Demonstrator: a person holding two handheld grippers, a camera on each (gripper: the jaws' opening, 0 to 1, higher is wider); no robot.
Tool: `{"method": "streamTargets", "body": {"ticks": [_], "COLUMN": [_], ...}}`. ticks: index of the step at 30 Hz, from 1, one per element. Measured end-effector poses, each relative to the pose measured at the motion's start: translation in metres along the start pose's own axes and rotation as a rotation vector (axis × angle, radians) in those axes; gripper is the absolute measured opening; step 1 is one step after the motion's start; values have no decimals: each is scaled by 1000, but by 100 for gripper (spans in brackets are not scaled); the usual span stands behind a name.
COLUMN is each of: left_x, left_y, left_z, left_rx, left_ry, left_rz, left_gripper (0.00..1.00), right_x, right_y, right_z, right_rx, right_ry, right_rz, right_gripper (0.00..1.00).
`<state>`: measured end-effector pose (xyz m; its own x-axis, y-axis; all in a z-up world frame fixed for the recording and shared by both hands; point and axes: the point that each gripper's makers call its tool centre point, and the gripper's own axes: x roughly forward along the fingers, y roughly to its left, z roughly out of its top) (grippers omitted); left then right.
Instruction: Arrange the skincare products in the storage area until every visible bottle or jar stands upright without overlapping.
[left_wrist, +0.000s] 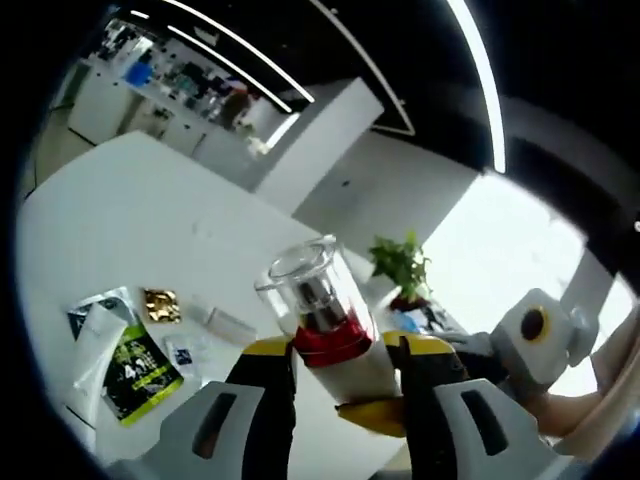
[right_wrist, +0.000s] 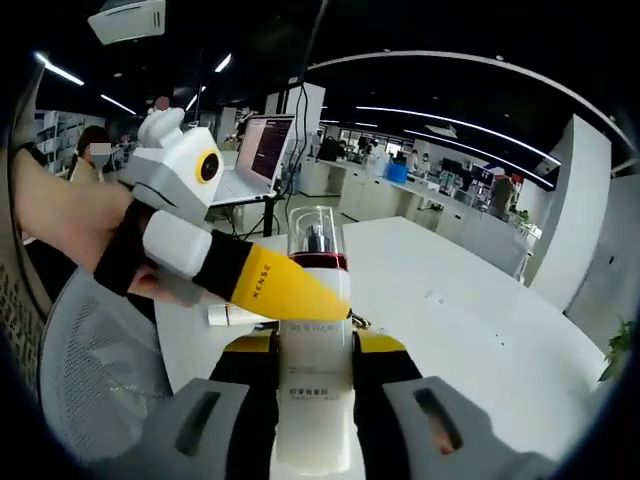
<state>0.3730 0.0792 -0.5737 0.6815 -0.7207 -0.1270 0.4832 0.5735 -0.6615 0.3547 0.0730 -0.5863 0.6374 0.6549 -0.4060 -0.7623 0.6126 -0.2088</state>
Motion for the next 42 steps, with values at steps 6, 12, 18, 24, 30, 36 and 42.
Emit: {"method": "streamTargets", "body": {"ticks": [6, 12, 18, 24, 30, 36, 42], "left_x": [4, 9, 16, 24, 28, 29, 28], "left_y": [-12, -35, -48, -59, -67, -66, -61], "left_z": [-6, -11, -28, -45, -66, -84, -107], "left_rx": [12, 65, 210, 352, 523, 582, 646], "left_ry": [24, 81, 196, 299, 420, 495, 578], "left_rz": [-10, -76, -125, -196, -297, -367, -458], "left_gripper": [31, 26, 24, 24, 24, 24, 24], "right_x": [-10, -25, -36, -46, -51, -52, -45], "right_y": [-1, -4, -6, -6, -1, 4, 14], "right_z": [-4, -12, -27, -41, -52, -65, -83], "right_rx": [25, 138, 158, 199, 169, 164, 116], "right_ry": [5, -26, -20, -30, -48, -54, -6], "right_rz": [-26, -56, -36, 24, 92, 139, 152], "right_gripper": [27, 28, 28, 29, 31, 32, 34]}}
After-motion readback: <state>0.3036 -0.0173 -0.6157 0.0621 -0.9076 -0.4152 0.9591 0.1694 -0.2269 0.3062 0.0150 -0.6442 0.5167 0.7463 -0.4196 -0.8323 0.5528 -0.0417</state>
